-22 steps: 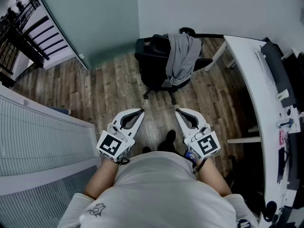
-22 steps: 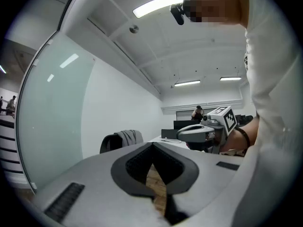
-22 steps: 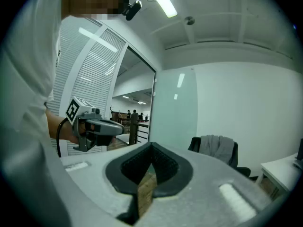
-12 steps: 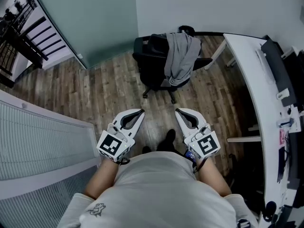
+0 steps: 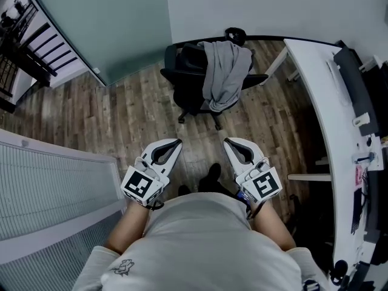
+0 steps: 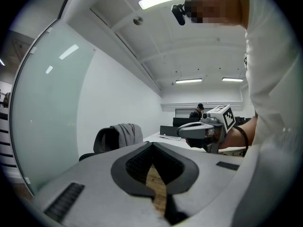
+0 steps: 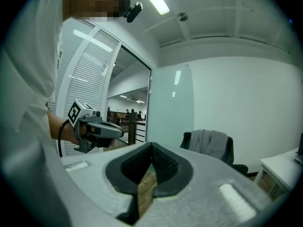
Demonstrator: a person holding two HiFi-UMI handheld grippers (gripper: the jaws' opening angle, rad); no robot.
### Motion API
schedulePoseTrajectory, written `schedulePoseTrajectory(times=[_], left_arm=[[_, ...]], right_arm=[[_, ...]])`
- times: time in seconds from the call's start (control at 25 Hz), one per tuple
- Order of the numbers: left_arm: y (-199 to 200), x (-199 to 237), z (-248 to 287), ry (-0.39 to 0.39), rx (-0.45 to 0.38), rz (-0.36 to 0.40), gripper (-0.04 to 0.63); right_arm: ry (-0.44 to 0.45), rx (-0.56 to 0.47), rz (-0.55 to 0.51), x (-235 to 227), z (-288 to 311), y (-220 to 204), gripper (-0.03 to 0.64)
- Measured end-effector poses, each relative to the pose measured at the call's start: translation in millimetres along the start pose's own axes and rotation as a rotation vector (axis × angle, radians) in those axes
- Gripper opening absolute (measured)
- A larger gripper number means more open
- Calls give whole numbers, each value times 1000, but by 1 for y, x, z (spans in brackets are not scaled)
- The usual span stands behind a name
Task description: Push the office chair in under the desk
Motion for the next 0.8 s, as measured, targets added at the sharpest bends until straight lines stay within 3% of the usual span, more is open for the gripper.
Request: schedulePoseTrajectory(times=[0.32, 0.8], left_arm=[[4, 7, 83, 1, 30, -2, -2], [-6, 2, 172, 123, 83, -31, -2]], right_arm=[[30, 2, 38, -84, 5, -13, 3], [104, -14, 71, -205, -17, -23, 3]])
Point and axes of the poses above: the fingertips, and each gripper's own axes: z forward along the fingers, x to its left, y out of its top, the point moved 8 cm from there along -z, backward along the fingers, and after that the axes turned 2 degrees about z, right-handed, at the moved point
